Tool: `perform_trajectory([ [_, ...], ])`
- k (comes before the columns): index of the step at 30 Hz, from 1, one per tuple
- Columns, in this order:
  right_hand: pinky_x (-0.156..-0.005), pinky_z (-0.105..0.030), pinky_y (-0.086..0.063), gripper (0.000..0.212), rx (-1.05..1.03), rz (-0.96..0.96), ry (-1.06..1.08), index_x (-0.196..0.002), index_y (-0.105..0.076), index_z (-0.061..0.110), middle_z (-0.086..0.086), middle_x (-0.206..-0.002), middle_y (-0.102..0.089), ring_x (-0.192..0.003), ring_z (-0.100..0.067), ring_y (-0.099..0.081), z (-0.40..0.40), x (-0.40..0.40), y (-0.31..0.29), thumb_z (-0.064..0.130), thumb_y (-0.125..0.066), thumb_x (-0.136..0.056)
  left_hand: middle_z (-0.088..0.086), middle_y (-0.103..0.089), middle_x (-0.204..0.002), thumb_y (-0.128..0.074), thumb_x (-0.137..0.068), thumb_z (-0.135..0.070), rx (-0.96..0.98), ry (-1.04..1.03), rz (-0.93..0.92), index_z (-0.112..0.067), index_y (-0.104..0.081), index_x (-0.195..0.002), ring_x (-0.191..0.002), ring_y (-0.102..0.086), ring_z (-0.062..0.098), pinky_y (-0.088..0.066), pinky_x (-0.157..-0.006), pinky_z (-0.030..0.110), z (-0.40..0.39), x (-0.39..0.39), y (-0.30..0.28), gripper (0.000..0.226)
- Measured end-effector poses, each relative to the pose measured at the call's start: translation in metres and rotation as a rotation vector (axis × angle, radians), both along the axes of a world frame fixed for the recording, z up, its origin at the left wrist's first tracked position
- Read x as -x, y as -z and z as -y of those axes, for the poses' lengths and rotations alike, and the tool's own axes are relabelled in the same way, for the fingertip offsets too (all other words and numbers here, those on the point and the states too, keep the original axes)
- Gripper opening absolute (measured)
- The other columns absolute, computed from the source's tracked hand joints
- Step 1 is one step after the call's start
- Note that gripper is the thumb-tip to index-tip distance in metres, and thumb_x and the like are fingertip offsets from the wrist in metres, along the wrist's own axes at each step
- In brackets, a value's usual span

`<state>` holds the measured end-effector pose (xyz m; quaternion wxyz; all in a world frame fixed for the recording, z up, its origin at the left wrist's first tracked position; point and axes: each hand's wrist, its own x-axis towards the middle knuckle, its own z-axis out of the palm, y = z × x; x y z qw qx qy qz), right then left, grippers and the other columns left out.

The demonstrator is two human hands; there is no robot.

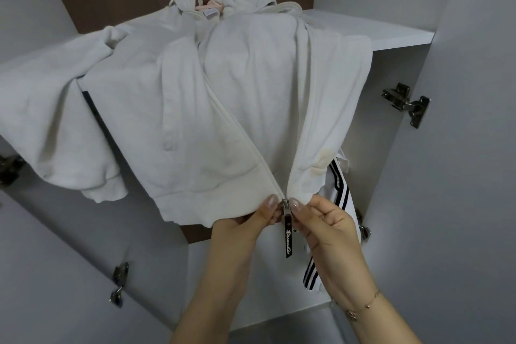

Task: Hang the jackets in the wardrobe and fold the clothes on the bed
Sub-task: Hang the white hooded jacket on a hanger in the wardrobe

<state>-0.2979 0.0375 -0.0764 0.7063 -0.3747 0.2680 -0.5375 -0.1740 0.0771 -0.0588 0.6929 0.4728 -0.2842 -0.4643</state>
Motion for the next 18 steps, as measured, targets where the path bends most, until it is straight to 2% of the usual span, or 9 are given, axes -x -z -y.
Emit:
perform_trajectory([
  [4,-0.078,-0.022,-0.054,0.025,0.013,0.017,-0.027,-0.091,-0.075,0.006,-0.017,-0.091,-0.072,-0.083,-0.019,-0.069,-0.0012,-0.0008,-0.0008,0.022,-0.077,-0.072,0.007,-0.073,-0.079,-0.082,-0.057,-0.036,-0.039,0.001,0.047,-0.014,-0.079,-0.076,-0.076,-0.069,0.015,-0.053,-0.077,0.03,-0.0015,0.0,0.0004,0.028],
  [8,-0.08,-0.024,-0.054,0.028,0.009,0.042,-0.044,-0.095,-0.073,0.002,-0.02,-0.095,-0.071,-0.088,-0.023,-0.068,-0.0029,-0.0005,-0.001,0.021,-0.075,-0.074,0.007,-0.075,-0.081,-0.081,-0.057,-0.043,-0.073,-0.011,0.107,-0.02,-0.08,-0.075,-0.076,-0.07,0.014,-0.052,-0.081,0.031,-0.0045,0.0006,0.001,0.029],
  [12,-0.076,-0.022,-0.054,0.029,0.016,0.041,-0.044,-0.095,-0.073,0.002,-0.017,-0.091,-0.071,-0.081,-0.019,-0.068,-0.0037,-0.0005,-0.001,0.021,-0.075,-0.073,0.006,-0.074,-0.077,-0.081,-0.055,-0.042,-0.068,-0.028,0.083,-0.02,-0.08,-0.073,-0.073,-0.069,0.013,-0.051,-0.076,0.029,-0.006,0.0025,0.0006,0.029],
  [16,-0.076,-0.023,-0.055,0.039,0.022,-0.01,-0.005,-0.092,-0.068,-0.006,-0.019,-0.09,-0.071,-0.08,-0.022,-0.068,-0.0032,-0.0006,-0.0011,0.024,-0.078,-0.07,0.002,-0.075,-0.078,-0.08,-0.055,-0.044,-0.076,-0.045,0.116,-0.025,-0.08,-0.074,-0.073,-0.07,0.009,-0.055,-0.07,0.02,-0.0074,0.0021,0.0004,0.027],
  [18,-0.073,-0.023,-0.055,0.035,0.034,-0.03,0.006,-0.089,-0.071,-0.002,-0.018,-0.088,-0.072,-0.079,-0.021,-0.069,-0.0038,0.0,-0.0027,0.026,-0.078,-0.069,-0.001,-0.076,-0.079,-0.08,-0.057,-0.042,-0.09,-0.064,0.148,-0.021,-0.079,-0.073,-0.075,-0.072,0.007,-0.053,-0.066,0.013,-0.0086,0.0023,0.0,0.027],
])
